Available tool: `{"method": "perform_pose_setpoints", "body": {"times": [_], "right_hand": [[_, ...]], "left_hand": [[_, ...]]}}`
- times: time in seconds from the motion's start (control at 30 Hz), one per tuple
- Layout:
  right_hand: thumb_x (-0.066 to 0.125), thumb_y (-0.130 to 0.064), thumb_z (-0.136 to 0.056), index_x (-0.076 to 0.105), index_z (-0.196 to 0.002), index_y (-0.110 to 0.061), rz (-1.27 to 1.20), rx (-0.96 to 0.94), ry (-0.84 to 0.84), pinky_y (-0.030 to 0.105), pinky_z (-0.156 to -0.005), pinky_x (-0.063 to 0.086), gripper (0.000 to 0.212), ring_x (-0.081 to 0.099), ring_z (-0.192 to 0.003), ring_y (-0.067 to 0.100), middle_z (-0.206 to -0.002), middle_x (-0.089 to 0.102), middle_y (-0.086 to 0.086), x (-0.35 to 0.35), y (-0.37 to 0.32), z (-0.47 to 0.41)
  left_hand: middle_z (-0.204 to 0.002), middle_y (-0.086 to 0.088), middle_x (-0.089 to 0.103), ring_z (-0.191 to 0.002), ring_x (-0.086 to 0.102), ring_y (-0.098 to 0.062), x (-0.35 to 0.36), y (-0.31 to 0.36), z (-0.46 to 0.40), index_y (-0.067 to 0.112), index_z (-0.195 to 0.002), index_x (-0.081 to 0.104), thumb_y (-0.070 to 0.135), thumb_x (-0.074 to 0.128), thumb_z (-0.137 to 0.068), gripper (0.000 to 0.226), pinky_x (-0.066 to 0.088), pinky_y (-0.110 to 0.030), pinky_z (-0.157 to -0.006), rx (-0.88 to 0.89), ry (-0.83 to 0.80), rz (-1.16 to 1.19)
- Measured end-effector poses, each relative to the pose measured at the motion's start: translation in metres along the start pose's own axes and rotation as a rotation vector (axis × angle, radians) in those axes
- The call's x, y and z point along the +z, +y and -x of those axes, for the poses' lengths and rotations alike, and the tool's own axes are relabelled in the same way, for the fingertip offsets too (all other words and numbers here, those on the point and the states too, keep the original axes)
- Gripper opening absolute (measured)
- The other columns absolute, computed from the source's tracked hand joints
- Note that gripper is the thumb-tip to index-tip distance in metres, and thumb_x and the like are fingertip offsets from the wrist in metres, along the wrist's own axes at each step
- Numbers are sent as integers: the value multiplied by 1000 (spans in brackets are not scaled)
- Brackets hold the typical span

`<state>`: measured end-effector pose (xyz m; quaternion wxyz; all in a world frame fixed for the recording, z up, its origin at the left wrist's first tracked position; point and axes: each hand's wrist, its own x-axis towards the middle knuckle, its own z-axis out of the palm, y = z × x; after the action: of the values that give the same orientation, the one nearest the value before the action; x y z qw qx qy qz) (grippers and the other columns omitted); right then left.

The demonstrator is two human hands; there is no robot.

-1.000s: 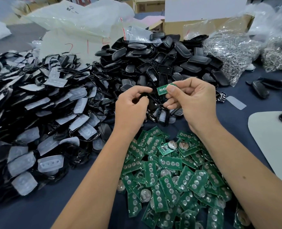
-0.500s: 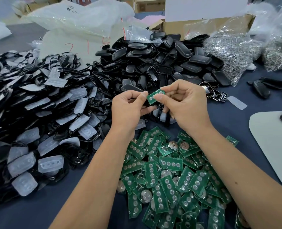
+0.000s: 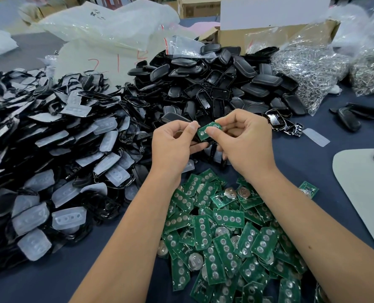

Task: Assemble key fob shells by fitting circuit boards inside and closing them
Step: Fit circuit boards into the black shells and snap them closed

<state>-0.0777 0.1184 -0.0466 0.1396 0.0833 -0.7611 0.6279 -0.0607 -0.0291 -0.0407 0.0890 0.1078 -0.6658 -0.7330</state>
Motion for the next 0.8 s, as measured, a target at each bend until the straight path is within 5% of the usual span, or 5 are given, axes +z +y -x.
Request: {"method": "perform_pose_setpoints", "body": {"times": [0.13, 0.4, 0.7, 0.8], "right_hand": [[82, -8, -87, 67, -86, -8, -57, 37, 4, 30, -41, 51, 14, 66, -46, 21, -70, 70, 8, 0, 1, 0], [80, -7, -89, 67, -90, -5, -61, 50, 5, 30, -43, 52, 13, 66, -47, 22, -70, 69, 8, 1, 1, 0], [85, -19, -84, 70, -82, -15, 192, -18, 31, 44, -57, 60, 17, 70, -60, 23, -73, 72, -1, 2, -3, -1], [87, -16, -83, 69, -81, -13, 184, 8, 11, 42, -50, 60, 18, 69, -54, 22, -71, 71, 2, 0, -6, -2]], "left_hand": [[-83, -15, 53, -57, 65, -6, 1, -1, -1, -9, -96, 70, 15, 66, -101, 24, 65, -33, -74, 1, 13, -25], [-75, -5, 55, -55, 67, -6, 1, 0, 0, -9, -97, 70, 15, 67, -101, 24, 65, -40, -81, -24, 36, -8], [-80, -11, 55, -54, 65, -5, 2, -3, 0, -6, -94, 72, 12, 67, -101, 20, 65, -32, -73, -4, 50, -18], [-84, -16, 58, -55, 66, -6, 2, -4, 0, -4, -93, 72, 12, 66, -101, 19, 63, -27, -67, 3, 65, -30]]}}
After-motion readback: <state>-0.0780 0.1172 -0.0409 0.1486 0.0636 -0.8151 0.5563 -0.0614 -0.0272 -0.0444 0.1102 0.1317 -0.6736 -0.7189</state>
